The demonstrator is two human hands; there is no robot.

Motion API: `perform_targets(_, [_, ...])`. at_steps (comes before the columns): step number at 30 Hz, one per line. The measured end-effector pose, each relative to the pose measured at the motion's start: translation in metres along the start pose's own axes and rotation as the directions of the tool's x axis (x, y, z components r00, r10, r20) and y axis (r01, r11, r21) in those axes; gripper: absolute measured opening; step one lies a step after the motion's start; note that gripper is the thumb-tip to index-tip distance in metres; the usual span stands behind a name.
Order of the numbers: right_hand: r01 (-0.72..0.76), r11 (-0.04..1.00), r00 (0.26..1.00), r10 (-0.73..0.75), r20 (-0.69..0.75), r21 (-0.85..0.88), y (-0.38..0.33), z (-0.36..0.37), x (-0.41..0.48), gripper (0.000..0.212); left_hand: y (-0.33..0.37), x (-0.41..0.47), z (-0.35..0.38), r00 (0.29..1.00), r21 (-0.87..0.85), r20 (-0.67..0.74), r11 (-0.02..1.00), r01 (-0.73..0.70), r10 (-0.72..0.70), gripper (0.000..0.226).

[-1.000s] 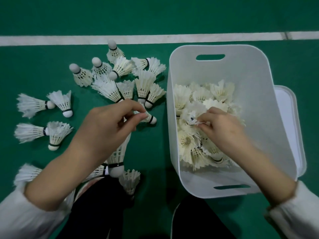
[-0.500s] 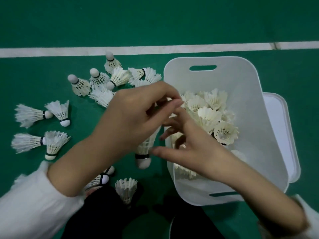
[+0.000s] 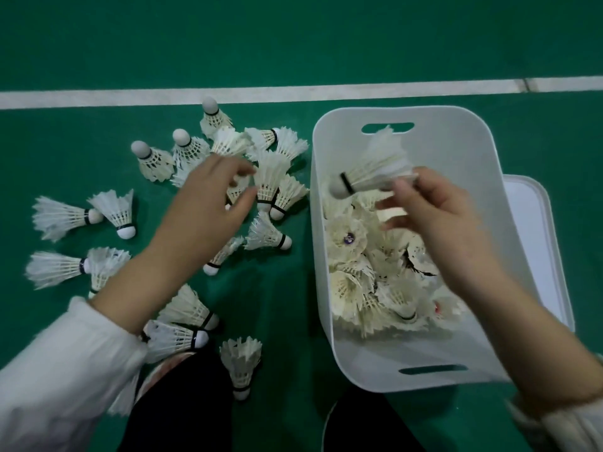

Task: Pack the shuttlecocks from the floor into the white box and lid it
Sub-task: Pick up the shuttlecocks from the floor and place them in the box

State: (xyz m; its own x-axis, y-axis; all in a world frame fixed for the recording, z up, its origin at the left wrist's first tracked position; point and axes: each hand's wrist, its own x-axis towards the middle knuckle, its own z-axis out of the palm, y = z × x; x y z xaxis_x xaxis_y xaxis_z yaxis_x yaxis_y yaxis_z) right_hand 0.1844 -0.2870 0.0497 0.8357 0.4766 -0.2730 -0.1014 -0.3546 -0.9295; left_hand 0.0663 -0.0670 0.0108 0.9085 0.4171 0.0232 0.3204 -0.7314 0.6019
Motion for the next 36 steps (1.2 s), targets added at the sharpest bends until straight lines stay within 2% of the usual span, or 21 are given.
perform_targets(3, [0.018, 0.979, 0.997, -0.032, -0.067, -0.202, 0.018, -0.007, 0.023, 0.016, -0.04, -0.012, 0.028, 0.973, 0.15, 0.2, 0.985, 0.087, -0.116, 0.036])
perform_targets(6, [0.074, 0.861, 0.994, -0.106, -0.035, -0.504, 0.037, -0.002, 0.043, 0.023, -0.059, -0.026, 0.051, 0.93, 0.263, 0.321, 0.96, 0.095, -0.179, 0.051])
perform_targets(10, [0.143, 0.708, 0.986, -0.165, 0.035, -0.692, 0.049, 0.014, 0.06, 0.03, -0.07, -0.036, 0.065, 0.906, 0.381, 0.376, 0.924, 0.042, -0.196, 0.055])
perform_targets(14, [0.135, 0.554, 0.991, -0.061, 0.122, -0.821, 0.058, 0.025, 0.067, 0.031, -0.081, -0.04, 0.068, 0.916, 0.355, 0.376, 0.935, 0.002, -0.144, 0.049])
perform_targets(18, [0.097, 0.541, 0.99, 0.03, 0.135, -0.835, 0.06, 0.033, 0.067, 0.03, -0.09, -0.044, 0.065, 0.936, 0.333, 0.314, 0.942, 0.047, -0.158, 0.05])
perform_targets(22, [0.08, 0.543, 0.989, 0.062, 0.135, -0.836, 0.055, 0.03, 0.062, 0.033, -0.104, -0.047, 0.053, 0.946, 0.357, 0.293, 0.934, 0.028, -0.14, 0.018])
perform_targets(25, [0.134, 0.573, 0.991, -0.068, 0.116, -0.808, 0.04, 0.028, 0.048, 0.039, -0.11, -0.049, 0.043, 0.951, 0.37, 0.27, 0.928, 0.04, -0.149, 0.003])
perform_targets(28, [0.236, 0.629, 0.966, -0.231, 0.112, -0.741, 0.017, 0.032, 0.029, 0.031, -0.109, -0.053, 0.034, 0.929, 0.334, 0.311, 0.938, 0.093, -0.202, 0.006])
perform_targets(30, [0.341, 0.657, 0.933, -0.322, 0.16, -0.673, 0.003, 0.041, 0.015, 0.024, -0.106, -0.056, 0.03, 0.903, 0.275, 0.362, 0.952, 0.133, -0.231, 0.009])
perform_targets(32, [0.468, 0.637, 0.88, -0.395, 0.263, -0.613, -0.009, 0.056, 0.002, 0.02, -0.101, -0.059, 0.022, 0.902, 0.19, 0.366, 0.967, 0.169, -0.229, 0.012])
perform_targets(34, [0.596, 0.54, 0.801, -0.453, 0.392, -0.595, -0.013, 0.074, -0.008, 0.02, -0.093, -0.06, 0.012, 0.906, 0.119, 0.36, 0.974, 0.192, -0.223, 0.011])
perform_targets(36, [0.682, 0.444, 0.731, -0.446, 0.517, -0.581, -0.009, 0.093, -0.014, 0.021, -0.084, -0.06, 0.002, 0.914, 0.066, 0.351, 0.98, 0.19, -0.201, 0.011])
